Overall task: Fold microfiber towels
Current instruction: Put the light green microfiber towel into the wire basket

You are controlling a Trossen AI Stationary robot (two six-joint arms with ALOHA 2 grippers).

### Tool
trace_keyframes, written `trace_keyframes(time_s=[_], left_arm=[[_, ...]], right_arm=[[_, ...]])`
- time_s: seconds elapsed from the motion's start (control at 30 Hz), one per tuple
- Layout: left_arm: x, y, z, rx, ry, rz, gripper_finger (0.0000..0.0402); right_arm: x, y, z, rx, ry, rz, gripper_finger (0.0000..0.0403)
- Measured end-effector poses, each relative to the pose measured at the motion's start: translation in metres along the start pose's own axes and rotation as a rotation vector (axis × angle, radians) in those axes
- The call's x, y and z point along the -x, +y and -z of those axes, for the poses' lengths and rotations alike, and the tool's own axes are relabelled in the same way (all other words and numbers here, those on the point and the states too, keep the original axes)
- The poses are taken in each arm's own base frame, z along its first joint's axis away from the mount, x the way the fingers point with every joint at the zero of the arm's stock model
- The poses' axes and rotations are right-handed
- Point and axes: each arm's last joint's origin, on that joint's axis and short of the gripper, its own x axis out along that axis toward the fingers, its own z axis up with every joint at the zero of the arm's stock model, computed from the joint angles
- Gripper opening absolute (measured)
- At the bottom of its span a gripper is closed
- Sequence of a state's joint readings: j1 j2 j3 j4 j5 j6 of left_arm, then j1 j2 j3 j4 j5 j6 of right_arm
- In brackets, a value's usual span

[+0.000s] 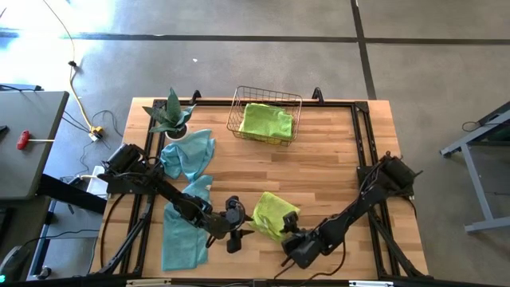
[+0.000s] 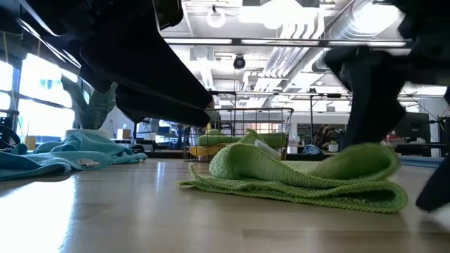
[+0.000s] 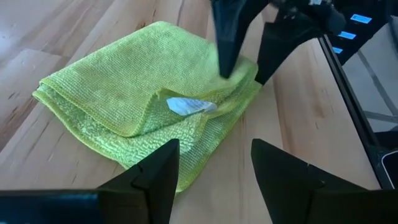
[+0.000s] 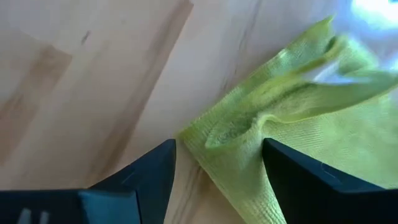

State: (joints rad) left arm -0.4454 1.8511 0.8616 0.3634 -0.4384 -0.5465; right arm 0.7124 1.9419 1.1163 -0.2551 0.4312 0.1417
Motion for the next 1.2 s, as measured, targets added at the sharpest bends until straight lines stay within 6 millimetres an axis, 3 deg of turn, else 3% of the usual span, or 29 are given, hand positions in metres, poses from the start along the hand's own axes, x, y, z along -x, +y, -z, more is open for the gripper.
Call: trace_keyframes(time_s=[0.5, 0.67, 0.93, 1.2], left_arm=[[0.0, 0.0, 0.0, 0.0, 0.004, 0.007, 0.0191], [0.0, 0.0, 0.0, 0.002, 0.004, 0.007, 0.0191], [0.0, -0.001, 0.0, 0.003, 0.008, 0.015, 0.0191], [0.0, -0.003, 0.001, 0.068, 0.055, 0.086, 0.0191]], right_arm=[[-0.017, -0.009, 0.019, -0.2, -0.099, -0.037, 0.0225], [-0.02, -0.014, 0.022, -0.256, -0.084, -0.029, 0.0167], [-0.022, -0.018, 0.024, -0.259, -0.071, 0.013, 0.0017], [-0.012, -0.029, 0.02, -0.278, -0.059, -0.045, 0.0004]])
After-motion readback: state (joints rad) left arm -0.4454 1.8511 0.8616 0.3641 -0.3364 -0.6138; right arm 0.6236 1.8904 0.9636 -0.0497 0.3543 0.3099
